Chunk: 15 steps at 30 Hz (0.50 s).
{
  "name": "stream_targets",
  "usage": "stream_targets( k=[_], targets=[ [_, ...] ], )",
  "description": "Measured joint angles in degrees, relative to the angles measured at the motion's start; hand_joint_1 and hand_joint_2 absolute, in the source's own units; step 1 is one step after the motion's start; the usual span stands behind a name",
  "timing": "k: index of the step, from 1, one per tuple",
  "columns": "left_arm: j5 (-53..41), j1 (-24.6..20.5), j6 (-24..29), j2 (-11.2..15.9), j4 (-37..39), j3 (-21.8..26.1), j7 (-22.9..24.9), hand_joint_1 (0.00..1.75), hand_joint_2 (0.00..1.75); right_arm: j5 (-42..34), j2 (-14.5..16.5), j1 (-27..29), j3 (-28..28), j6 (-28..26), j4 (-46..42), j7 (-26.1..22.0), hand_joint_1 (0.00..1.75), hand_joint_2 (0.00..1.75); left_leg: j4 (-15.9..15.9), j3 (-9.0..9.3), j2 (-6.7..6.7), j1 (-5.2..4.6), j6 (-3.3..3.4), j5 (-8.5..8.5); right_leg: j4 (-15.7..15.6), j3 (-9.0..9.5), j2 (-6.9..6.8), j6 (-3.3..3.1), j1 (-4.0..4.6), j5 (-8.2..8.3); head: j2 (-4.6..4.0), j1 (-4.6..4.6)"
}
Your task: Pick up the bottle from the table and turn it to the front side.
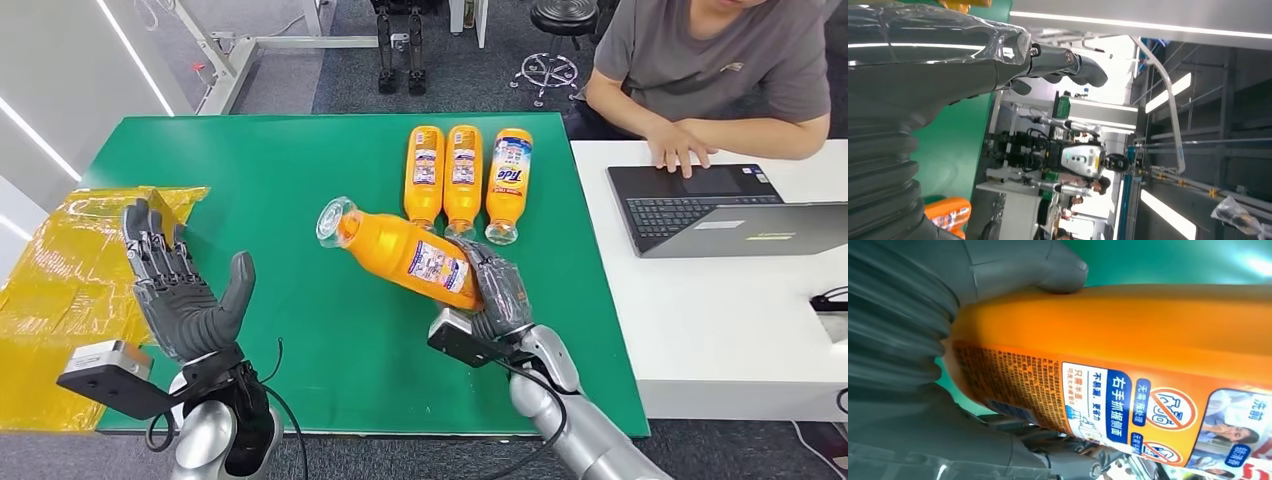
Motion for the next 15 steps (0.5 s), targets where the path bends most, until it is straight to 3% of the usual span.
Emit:
stream_targets(
  k=[7, 15],
  targets=[
    [2.19, -1.12, -10.57, -1.11, 3.47, -0.36, 0.00, 0.00, 1.75, -1.90, 3.41, 4.99, -4.84, -5.02, -2.15, -6.73, 1.75, 1.75, 0.00, 0.01, 0.08, 0.00, -0.01, -0.01, 0.00, -0.03, 0.09, 0.00, 0.00, 0.00, 0.00, 0.00],
    [2.97, -2.96, -14.13, -2.39, 7.96, -0.43, 0.00, 0.00, 1.75, -1.83, 4.84, 7.46, -6.48, -5.19, -4.70, -6.98, 1.75, 1.75, 0.00, 0.01, 0.09, 0.00, -0.01, -0.01, 0.00, -0.03, 0.08, 0.00, 0.00, 0.01, 0.00, -0.01]
  ],
)
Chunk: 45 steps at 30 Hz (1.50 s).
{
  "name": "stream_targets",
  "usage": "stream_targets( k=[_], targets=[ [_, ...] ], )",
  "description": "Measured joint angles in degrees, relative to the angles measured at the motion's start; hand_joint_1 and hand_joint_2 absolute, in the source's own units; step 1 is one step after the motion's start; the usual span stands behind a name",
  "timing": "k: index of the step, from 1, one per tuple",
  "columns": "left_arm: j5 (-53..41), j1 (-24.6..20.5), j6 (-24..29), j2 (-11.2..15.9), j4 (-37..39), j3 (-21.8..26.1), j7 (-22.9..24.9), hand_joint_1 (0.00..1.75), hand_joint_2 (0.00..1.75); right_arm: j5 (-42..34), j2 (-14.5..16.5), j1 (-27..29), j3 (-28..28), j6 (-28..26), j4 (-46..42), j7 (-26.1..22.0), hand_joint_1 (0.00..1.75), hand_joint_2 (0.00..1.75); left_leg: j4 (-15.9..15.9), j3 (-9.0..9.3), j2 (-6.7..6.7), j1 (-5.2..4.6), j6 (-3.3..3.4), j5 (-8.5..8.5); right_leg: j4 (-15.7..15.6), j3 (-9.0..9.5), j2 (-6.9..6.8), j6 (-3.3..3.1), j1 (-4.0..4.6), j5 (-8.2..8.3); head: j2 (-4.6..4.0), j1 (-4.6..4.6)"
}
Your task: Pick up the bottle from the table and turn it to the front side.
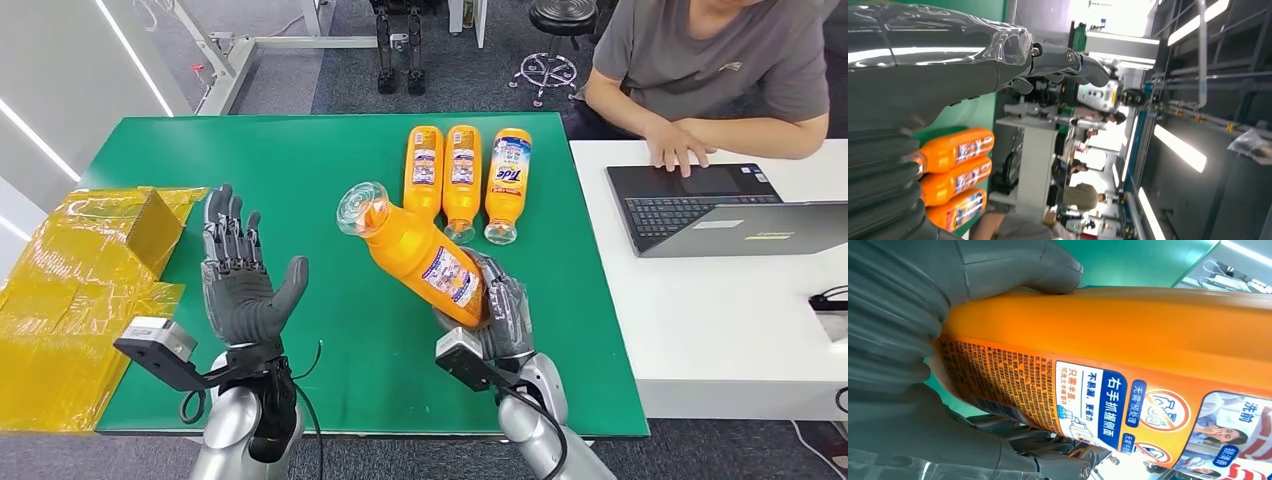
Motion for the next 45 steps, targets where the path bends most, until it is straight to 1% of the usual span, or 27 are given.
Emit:
stream_targets(
  k=[7, 11, 15, 18, 23, 30, 37, 45],
  targets=[
    [0.68, -0.86, -2.43, -0.50, 2.24, -0.23, 0.00, 0.00, 1.75, 0.32, 0.19, 1.11, -0.53, -0.35, -2.28, 0.00, 1.75, 1.75, 0.00, 0.00, 0.01, 0.00, 0.00, 0.00, 0.00, 0.00, 0.02, 0.00, 0.00, 0.00, 0.00, -0.01],
    [1.39, -0.99, -6.02, -0.58, 3.37, -0.81, 0.00, 0.00, 1.75, 1.04, 0.19, 1.64, -0.57, 0.02, -3.68, 0.34, 1.75, 1.75, 0.00, 0.00, 0.01, 0.00, 0.00, 0.00, 0.00, -0.01, 0.02, 0.00, 0.00, 0.00, 0.00, 0.00],
    [2.03, -1.48, -9.69, -0.98, 4.71, -1.49, 0.00, 0.00, 1.75, 2.59, 0.23, 1.73, -0.57, 2.82, -4.54, 1.71, 1.75, 1.75, 0.00, 0.00, 0.01, 0.00, 0.00, 0.00, 0.00, 0.00, 0.01, 0.00, 0.00, 0.00, 0.00, 0.01],
    [2.14, -1.91, -11.11, -1.09, 5.63, -1.73, 0.00, 0.00, 1.75, 4.06, 0.47, 1.60, -0.57, 6.04, -4.41, 2.85, 1.75, 1.75, 0.00, 0.00, 0.01, 0.00, 0.00, 0.00, 0.01, 0.01, 0.01, 0.00, 0.00, 0.00, 0.00, 0.00],
    [1.28, -2.18, -10.60, -1.21, 6.57, -1.74, 0.00, 0.00, 1.75, 5.38, 1.15, 0.34, -0.52, 10.86, -2.74, 3.64, 1.75, 1.75, 0.00, -0.01, 0.01, 0.01, 0.00, 0.00, 0.01, 0.01, 0.01, 0.00, 0.00, 0.00, 0.00, 0.00],
    [1.32, -3.28, -9.80, -1.39, 7.21, -1.70, 0.00, 0.00, 1.75, 6.17, 2.59, -2.88, 0.20, 15.64, 1.45, 4.29, 1.75, 1.75, 0.00, -0.02, 0.00, 0.00, 0.00, 0.00, 0.02, 0.00, 0.01, 0.00, 0.00, 0.00, 0.00, 0.01],
    [1.79, -3.75, -9.28, -1.40, 7.69, -1.38, -0.01, 0.00, 1.75, 7.66, 3.25, -4.18, 1.41, 16.39, 3.21, 3.53, 1.75, 1.75, 0.00, -0.02, -0.01, 0.00, 0.00, 0.00, 0.01, 0.00, 0.01, 0.00, 0.00, 0.00, 0.00, 0.00],
    [1.19, -4.05, -6.56, -1.40, 8.64, -1.28, -0.04, 0.00, 1.75, 8.07, 3.56, -4.23, 2.79, 16.86, 3.22, 2.20, 1.75, 1.75, 0.00, -0.02, 0.00, 0.01, 0.00, 0.00, 0.01, 0.00, 0.01, 0.00, 0.00, 0.00, 0.00, -0.01]
  ],
)
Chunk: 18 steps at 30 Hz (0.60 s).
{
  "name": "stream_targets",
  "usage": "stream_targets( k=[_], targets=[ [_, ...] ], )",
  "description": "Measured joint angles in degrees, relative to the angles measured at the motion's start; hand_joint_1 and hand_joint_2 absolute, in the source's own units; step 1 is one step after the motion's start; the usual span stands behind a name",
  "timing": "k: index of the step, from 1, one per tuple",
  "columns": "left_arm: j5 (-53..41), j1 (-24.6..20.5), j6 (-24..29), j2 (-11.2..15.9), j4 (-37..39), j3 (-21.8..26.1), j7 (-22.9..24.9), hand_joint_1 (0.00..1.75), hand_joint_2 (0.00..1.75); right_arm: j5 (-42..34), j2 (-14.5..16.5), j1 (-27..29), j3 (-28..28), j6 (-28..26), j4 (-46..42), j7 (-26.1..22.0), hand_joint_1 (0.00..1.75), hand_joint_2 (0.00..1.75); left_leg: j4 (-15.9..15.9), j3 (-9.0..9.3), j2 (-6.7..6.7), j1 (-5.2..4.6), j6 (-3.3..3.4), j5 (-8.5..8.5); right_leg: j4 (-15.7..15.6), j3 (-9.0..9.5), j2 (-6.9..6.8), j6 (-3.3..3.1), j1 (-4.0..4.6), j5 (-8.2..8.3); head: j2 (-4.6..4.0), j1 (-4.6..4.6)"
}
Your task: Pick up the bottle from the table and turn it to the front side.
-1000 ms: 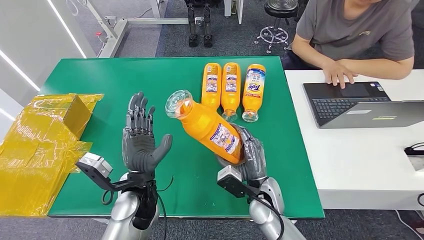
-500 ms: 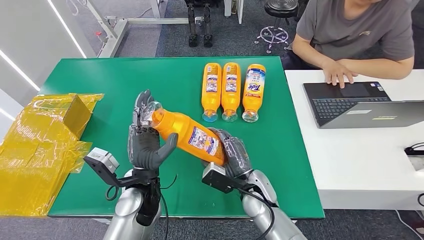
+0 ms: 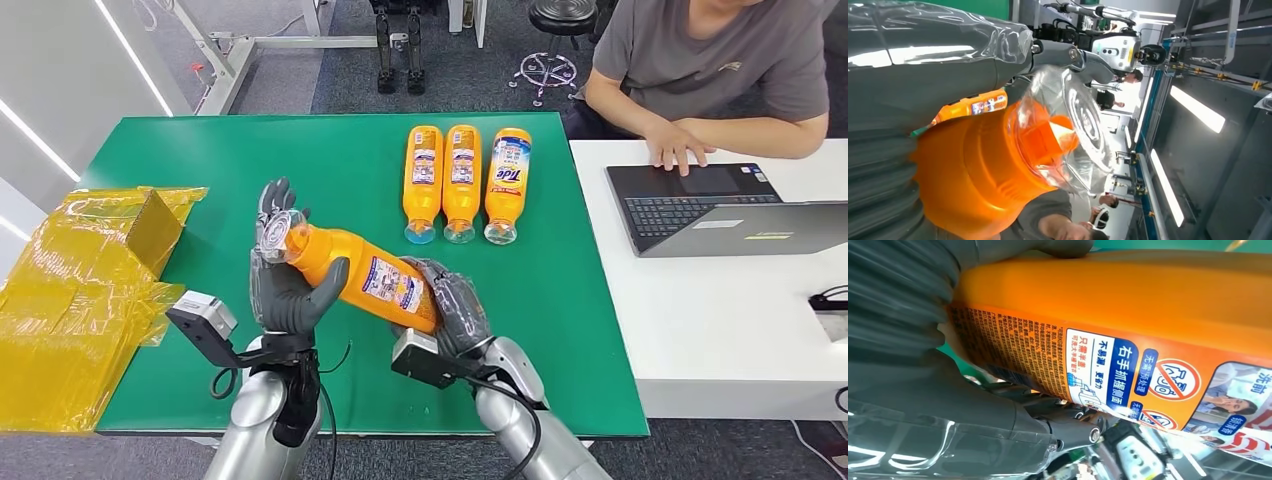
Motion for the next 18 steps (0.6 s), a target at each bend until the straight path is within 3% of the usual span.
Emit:
stream_targets(
  k=[12, 13, 16, 17, 18],
  targets=[
    [0.12, -0.39, 1.50, -0.04, 1.56, -0.01, 0.00, 0.00, 1.75, 1.24, 0.15, 0.13, 0.66, 0.63, 0.05, -1.07, 1.75, 1.75, 0.00, 0.00, 0.00, -0.01, 0.00, 0.00, 0.00, 0.00, -0.01, 0.00, 0.00, 0.00, 0.00, 0.01],
    [0.13, -0.38, 1.79, -0.04, 1.56, -0.01, 0.00, 0.20, 1.75, 1.35, 0.15, 0.14, 0.66, 0.82, 0.07, -1.05, 1.75, 1.75, 0.00, 0.00, 0.00, -0.01, 0.00, 0.00, 0.00, 0.00, -0.01, 0.00, 0.00, 0.00, 0.00, 0.01],
    [0.13, -0.17, 3.31, -0.09, 1.26, 0.01, 0.00, 1.51, 1.75, 1.89, 0.16, 0.05, 0.71, 0.96, 0.30, -0.87, 1.75, 1.75, 0.00, -0.01, 0.00, 0.00, 0.00, 0.00, 0.00, 0.00, -0.01, 0.00, 0.00, 0.00, 0.00, 0.01],
    [0.16, 0.04, 3.95, -0.14, 0.87, 0.03, -0.01, 1.75, 1.75, 2.22, 0.19, -0.02, 0.78, 0.93, 0.44, -0.74, 1.75, 1.75, 0.00, -0.01, 0.01, 0.00, 0.00, 0.00, 0.00, 0.00, 0.00, 0.00, 0.00, 0.00, 0.00, 0.01],
    [0.23, 0.26, 4.57, -0.18, 0.35, 0.05, -0.01, 1.75, 1.75, 2.59, 0.25, -0.11, 0.87, 0.91, 0.60, -0.61, 1.75, 1.75, 0.00, -0.01, 0.01, 0.00, 0.00, 0.00, 0.00, 0.00, 0.00, 0.00, 0.00, 0.00, 0.00, 0.00]
  ],
)
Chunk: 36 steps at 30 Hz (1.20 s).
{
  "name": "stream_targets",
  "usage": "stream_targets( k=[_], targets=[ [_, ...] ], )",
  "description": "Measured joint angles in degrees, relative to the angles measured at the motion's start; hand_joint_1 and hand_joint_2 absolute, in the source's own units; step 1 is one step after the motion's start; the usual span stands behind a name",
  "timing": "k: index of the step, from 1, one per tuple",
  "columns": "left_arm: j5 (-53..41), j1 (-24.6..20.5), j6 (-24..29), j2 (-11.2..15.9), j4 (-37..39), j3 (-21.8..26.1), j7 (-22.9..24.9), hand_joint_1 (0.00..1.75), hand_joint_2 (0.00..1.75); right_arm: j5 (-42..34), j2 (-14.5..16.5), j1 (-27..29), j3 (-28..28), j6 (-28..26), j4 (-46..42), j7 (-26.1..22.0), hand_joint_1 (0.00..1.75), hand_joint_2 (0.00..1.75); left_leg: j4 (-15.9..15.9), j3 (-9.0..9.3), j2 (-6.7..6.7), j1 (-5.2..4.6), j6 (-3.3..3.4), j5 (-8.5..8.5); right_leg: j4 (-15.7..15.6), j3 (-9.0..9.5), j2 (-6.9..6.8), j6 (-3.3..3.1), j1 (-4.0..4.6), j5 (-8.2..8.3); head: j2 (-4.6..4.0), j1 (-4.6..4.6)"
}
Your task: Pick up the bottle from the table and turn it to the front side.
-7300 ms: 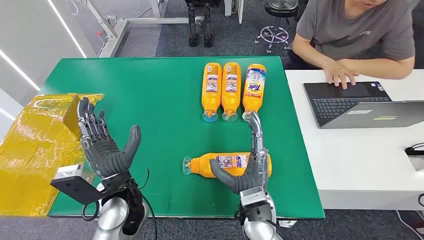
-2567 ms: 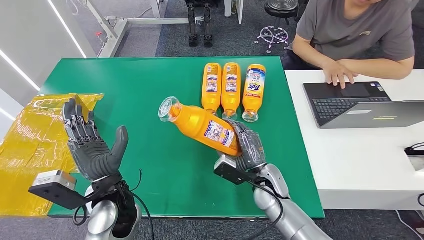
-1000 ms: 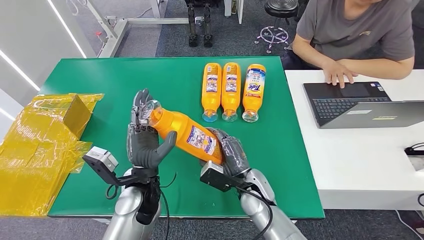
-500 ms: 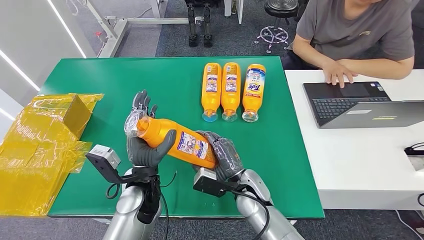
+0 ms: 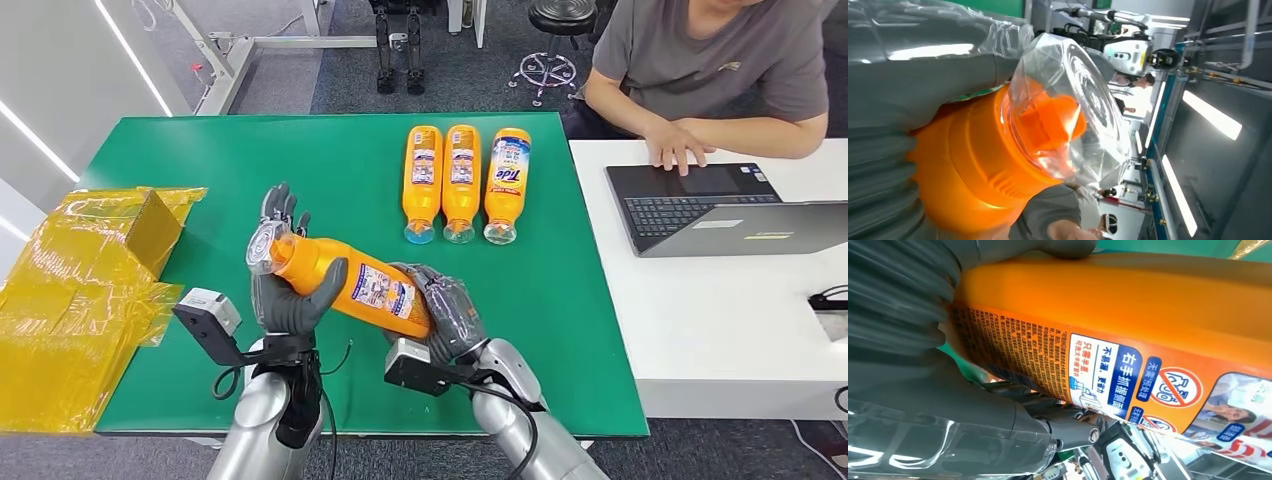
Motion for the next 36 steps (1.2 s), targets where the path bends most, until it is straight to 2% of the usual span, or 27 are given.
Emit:
stream_targets(
  k=[21, 22, 25, 26, 30, 36],
  targets=[
    [-0.35, 1.10, 0.82, 0.11, -4.24, 0.35, -0.05, 1.75, 1.75, 2.25, 0.78, -0.54, 0.66, -1.03, 1.31, 0.82, 1.75, 1.75, 0.00, -0.01, -0.05, 0.00, 0.00, 0.00, 0.00, 0.00, -0.05, 0.00, 0.00, 0.00, 0.00, 0.00],
    [-0.41, 1.16, 0.81, 0.13, -4.32, 0.35, -0.07, 1.75, 1.75, 2.24, 0.82, -0.54, 0.66, -1.19, 1.31, 0.81, 1.54, 1.75, 0.00, -0.01, -0.05, 0.00, 0.00, 0.00, 0.00, 0.00, -0.05, 0.00, 0.00, 0.00, 0.00, 0.01],
    [-0.52, 1.46, 0.86, 0.20, -4.85, 0.35, -0.18, 1.75, 1.75, 2.64, 1.07, -0.40, 0.69, -3.09, 1.17, 0.74, 0.23, 1.75, 0.00, -0.01, -0.05, 0.00, 0.00, 0.00, 0.00, 0.00, -0.05, 0.00, 0.00, 0.00, 0.00, 0.00],
    [-0.50, 1.54, 0.95, 0.22, -5.08, 0.35, -0.25, 1.75, 1.75, 2.71, 1.20, -0.18, 0.76, -4.21, 0.90, 0.65, 0.00, 1.75, 0.00, -0.01, -0.05, 0.00, 0.00, 0.00, 0.00, 0.01, -0.05, 0.00, 0.00, 0.00, 0.00, 0.00],
    [-0.25, 1.66, 1.83, 0.22, -5.66, 0.37, -0.10, 1.75, 1.75, 0.72, 1.99, 1.52, 1.37, -8.44, -1.63, -0.33, 0.00, 1.75, -0.01, -0.01, -0.05, 0.01, 0.00, 0.00, 0.00, 0.00, -0.05, 0.00, 0.00, -0.01, 0.00, 0.00],
    [0.92, 1.67, 2.69, 0.25, -5.66, 0.37, -0.03, 1.75, 1.75, -3.61, 2.41, 4.39, 2.17, -12.00, -6.38, -1.83, 0.00, 1.75, -0.01, -0.02, -0.05, 0.00, 0.00, 0.00, 0.00, 0.00, -0.05, 0.00, 0.00, -0.01, 0.00, 0.00]
  ],
)
